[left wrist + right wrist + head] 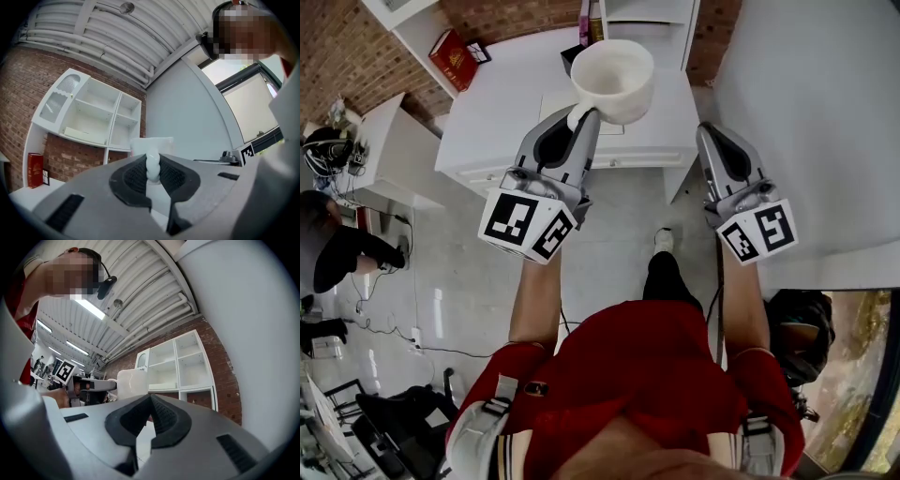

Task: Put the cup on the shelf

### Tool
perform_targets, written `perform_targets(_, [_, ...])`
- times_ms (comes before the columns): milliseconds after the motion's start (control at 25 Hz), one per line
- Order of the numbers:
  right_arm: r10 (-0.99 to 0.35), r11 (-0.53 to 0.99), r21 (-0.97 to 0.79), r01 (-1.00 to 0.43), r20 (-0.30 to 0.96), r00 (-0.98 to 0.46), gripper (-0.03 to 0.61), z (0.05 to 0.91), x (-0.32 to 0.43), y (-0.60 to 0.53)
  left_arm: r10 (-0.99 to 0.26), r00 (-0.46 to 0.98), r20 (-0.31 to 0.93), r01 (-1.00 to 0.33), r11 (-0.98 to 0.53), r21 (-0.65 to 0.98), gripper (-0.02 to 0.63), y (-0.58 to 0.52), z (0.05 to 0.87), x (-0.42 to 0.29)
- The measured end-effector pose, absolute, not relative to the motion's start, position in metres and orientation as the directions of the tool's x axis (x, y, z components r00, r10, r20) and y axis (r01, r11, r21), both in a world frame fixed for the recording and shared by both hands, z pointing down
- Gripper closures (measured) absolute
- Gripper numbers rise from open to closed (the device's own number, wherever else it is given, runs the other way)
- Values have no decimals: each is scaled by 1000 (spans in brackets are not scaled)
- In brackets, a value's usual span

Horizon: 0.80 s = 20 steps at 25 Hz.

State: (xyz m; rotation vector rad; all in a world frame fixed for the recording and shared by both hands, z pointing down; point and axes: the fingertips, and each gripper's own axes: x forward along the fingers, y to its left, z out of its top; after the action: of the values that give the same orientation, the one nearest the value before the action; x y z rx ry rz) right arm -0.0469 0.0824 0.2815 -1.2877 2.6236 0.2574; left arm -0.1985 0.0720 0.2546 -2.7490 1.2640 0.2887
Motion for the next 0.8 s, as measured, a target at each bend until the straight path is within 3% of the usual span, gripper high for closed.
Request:
perform_targets(520, [-699,666,80,-742,-283,-657,581,262,40,-141,-778,590,-217,-797,-604,-2,568,-141,236,-115])
perform_targets(800, [-672,687,95,-720,-292,-680,581,252,76,-208,-796,560,-229,-822,-569,-34,568,-211,213,-84])
